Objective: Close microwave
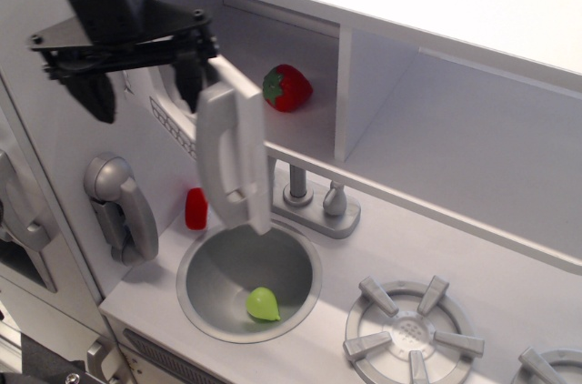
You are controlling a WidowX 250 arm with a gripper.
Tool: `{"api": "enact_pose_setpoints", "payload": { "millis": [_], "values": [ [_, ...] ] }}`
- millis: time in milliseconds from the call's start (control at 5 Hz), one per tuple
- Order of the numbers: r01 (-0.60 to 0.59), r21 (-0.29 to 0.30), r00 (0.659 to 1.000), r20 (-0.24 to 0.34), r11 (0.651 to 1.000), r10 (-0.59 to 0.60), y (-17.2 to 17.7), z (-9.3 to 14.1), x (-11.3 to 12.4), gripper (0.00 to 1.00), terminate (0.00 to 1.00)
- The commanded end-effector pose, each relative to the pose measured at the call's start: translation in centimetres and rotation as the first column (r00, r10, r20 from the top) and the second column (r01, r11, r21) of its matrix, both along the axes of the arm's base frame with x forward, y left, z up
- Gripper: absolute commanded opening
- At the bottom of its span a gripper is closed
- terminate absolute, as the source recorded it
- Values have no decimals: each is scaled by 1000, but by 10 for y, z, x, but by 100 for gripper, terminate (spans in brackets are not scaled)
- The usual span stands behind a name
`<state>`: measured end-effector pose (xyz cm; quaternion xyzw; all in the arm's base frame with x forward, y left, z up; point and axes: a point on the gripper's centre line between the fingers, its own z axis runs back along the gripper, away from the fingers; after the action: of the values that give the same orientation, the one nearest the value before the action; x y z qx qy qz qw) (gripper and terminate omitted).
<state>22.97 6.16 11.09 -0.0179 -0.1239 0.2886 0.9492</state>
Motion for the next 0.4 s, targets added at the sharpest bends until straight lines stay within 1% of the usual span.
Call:
{"api": "enact_pose_setpoints", "payload": {
  "millis": [0, 200],
  "values": [
    [38, -10, 999, 25, 999, -38, -22, 6, 24, 100, 0],
    [42, -10, 998, 43, 999, -41, -36, 2, 23, 100, 0]
  ]
}}
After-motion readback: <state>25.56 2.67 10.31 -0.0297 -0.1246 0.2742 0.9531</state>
